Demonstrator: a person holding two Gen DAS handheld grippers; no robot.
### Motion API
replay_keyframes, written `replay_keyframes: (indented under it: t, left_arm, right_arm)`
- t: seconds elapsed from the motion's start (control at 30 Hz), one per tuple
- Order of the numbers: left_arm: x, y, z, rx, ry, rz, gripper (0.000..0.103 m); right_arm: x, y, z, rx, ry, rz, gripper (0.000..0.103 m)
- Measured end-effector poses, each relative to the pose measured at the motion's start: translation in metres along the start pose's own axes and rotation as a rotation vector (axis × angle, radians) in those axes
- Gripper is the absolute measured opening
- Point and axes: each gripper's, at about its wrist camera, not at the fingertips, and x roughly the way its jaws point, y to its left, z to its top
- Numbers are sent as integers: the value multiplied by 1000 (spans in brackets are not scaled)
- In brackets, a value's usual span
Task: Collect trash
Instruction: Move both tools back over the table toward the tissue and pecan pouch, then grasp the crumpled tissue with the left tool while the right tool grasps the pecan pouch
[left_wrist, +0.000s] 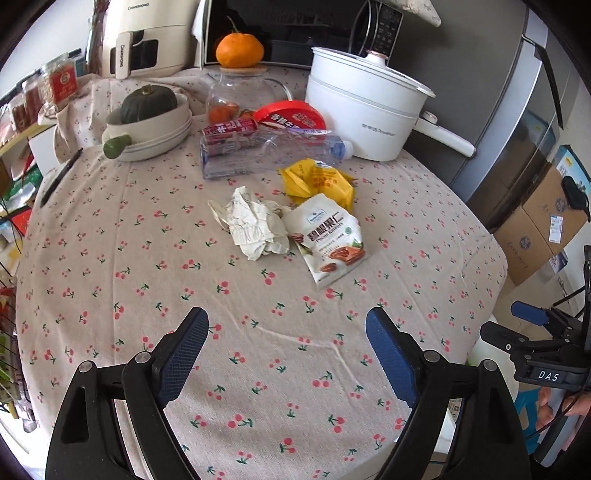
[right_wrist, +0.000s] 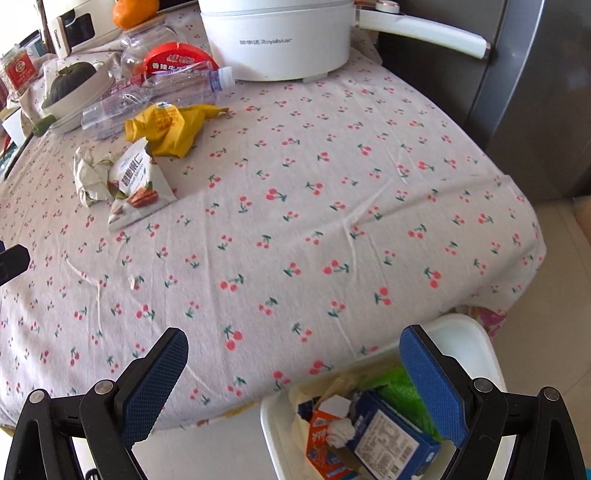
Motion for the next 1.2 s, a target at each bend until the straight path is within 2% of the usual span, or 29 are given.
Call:
replay_keyframes:
  t: [0.1,0.27,0.4,0.53,0.7,0.8,0.87,0.97,1.2]
  left_arm:
    - [14,15,10,-37,4,-4,89]
    - [37,32,22,-95,-12,-35,89]
    - [53,37,31,-118,-38,-57,88]
    - [65,37,37,-147,-66,-93,79]
    - [77,38,45,-158,-97,-81,72]
    - [88,42,46,-174,-92,-81,61]
    - [95,45,46,-189,-83,-91,50]
    - [99,47,46,-211,-80,-130,43]
    - [90,48,47,-198,-77,-153,38]
  right_arm:
    - [14,12,13,-4,0,1,96]
    - [26,32,31,-40,-51,-16,96]
    - [37,36,44,-15,-58,-2,96]
    - [49,38,55,31,-54,28,96]
    - [60,42,59,50,-34,55,96]
    - [62,45,60,43,-33,59,96]
    - [64,46,61,35,-34,61,96]
    - [67,49,62,16,-38,68,96]
    - [75,62,63,-26,-52,97,96]
